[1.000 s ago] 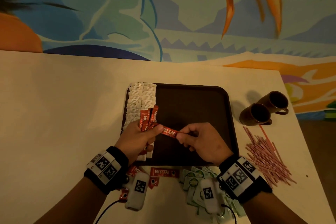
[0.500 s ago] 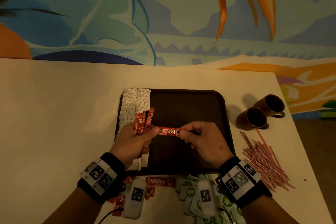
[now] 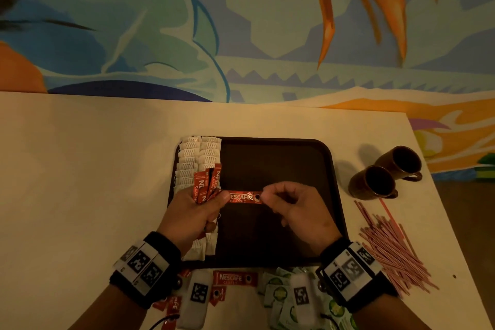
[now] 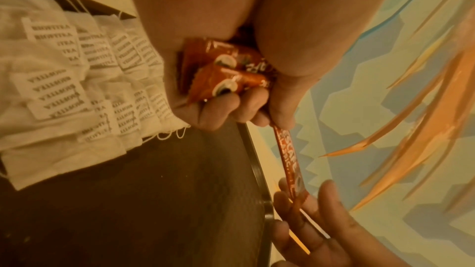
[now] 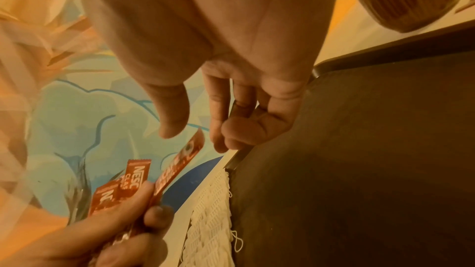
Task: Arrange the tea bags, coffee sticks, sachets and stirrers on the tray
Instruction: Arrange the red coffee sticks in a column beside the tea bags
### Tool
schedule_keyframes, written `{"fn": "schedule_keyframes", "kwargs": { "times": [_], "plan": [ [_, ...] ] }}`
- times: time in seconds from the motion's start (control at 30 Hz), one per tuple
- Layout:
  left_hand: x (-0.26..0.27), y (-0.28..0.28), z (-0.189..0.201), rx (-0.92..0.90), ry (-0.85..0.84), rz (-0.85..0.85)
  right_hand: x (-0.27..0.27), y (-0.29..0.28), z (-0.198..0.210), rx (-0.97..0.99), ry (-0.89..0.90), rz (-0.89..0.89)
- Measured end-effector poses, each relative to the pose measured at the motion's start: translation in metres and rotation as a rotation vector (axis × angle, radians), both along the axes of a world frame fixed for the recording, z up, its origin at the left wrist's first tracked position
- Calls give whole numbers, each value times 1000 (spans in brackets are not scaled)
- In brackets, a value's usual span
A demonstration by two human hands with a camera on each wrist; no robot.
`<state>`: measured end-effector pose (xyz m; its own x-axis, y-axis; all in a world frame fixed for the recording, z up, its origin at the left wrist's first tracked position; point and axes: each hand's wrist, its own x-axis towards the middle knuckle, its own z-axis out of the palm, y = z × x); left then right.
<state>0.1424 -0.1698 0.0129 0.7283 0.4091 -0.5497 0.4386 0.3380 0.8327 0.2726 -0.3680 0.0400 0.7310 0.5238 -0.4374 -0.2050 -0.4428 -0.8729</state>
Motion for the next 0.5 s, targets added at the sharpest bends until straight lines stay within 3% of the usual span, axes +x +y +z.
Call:
{"fn": "schedule_keyframes", "kwargs": {
  "times": [0.1, 0.3, 0.5],
  "plan": [
    [5, -5, 3, -31, -14, -20, -1, 8, -2, -11, -8, 41],
    [6, 6, 1, 41, 14, 47, 30, 22, -22, -51, 42, -54],
    [-17, 23, -4, 124, 61, 81, 80, 73, -67, -325, -168, -7]
  ]
}}
